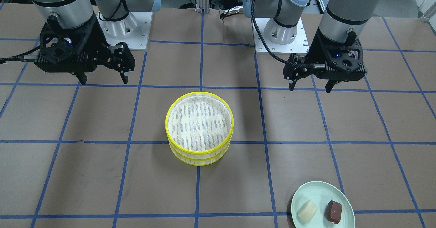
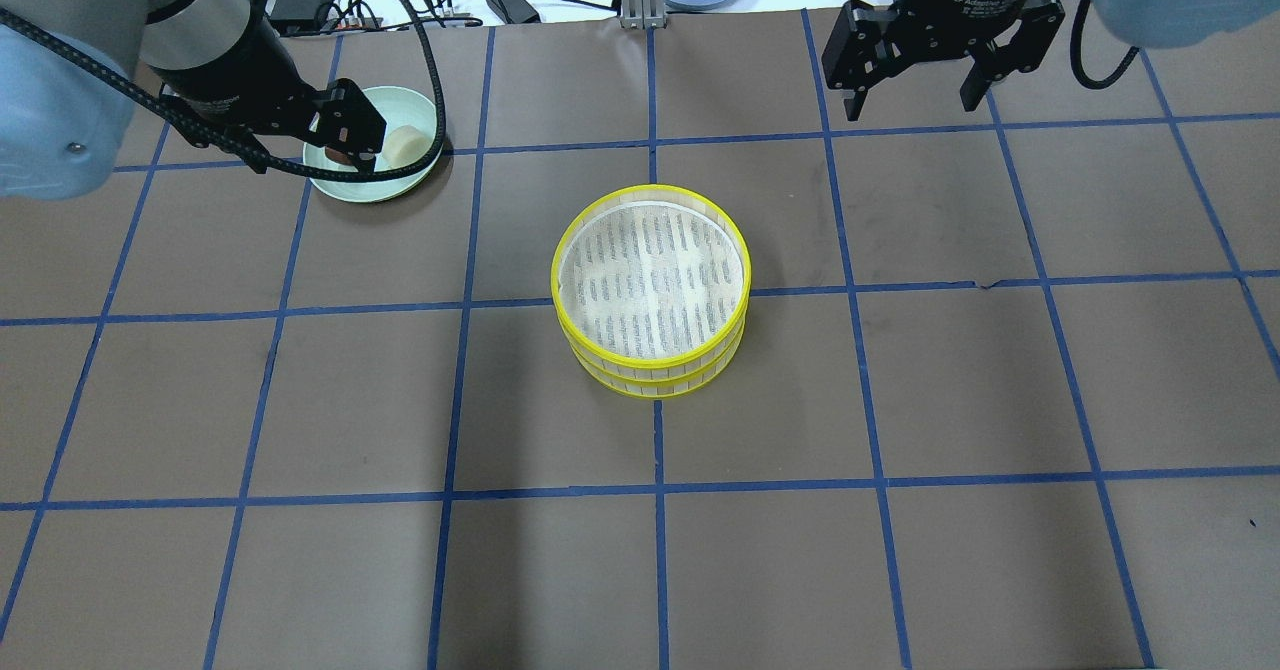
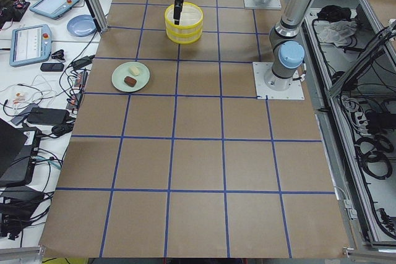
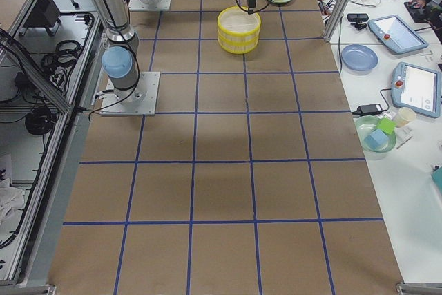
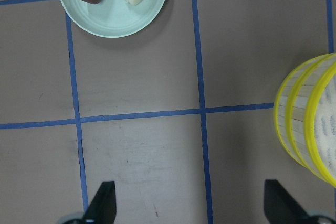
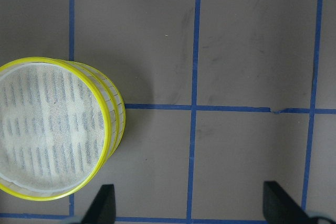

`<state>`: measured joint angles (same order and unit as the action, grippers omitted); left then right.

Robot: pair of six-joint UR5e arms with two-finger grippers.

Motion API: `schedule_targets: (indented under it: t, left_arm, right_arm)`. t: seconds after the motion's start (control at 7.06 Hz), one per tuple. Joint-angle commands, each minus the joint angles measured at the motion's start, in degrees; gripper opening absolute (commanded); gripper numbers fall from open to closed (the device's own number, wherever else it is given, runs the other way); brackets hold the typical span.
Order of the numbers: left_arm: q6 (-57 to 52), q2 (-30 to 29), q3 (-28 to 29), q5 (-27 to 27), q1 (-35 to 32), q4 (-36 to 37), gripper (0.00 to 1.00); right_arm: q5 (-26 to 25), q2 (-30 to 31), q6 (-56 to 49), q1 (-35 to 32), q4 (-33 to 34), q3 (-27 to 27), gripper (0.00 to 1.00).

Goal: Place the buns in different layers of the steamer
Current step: 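Lower the right gripper onto the rim of the top steamer tier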

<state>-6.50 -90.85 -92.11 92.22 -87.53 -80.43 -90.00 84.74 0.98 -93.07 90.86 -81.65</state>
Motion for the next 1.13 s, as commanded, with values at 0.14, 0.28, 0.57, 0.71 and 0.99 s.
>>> schedule_targets:
  t: [0.14, 0.28, 0.57, 0.71, 0.99]
  left_arm:
    - [-0.09, 0.41, 0.0, 0.32, -0.01, -0.6, 1.0]
    - [0.0, 0.68, 0.0, 0.32, -0.01, -1.47, 1.0]
    - [-0.09, 0.77, 0.0, 0.24, 0.17, -1.84, 1.0]
    - [-0.09, 0.85, 0.0, 0.24, 0.17, -1.92, 1.0]
    - [-0.09, 0.85, 0.0, 0.24, 0.17, -2.19, 1.0]
  right_arm:
    - [-0.35, -0.01, 0.08, 0.0, -0.07, 0.0, 1.0]
    - [-0.09, -0.01, 0.34, 0.0, 0.02, 0.0, 1.0]
    - [-0.09, -2.45, 8.54, -1.92, 0.72, -1.83, 1.0]
    - [-0.87, -4.99, 9.82, -5.42, 6.64, -5.68, 0.98]
    - [-0.35, -10.62, 13.5, -7.55, 20.78, -15.69, 0.95]
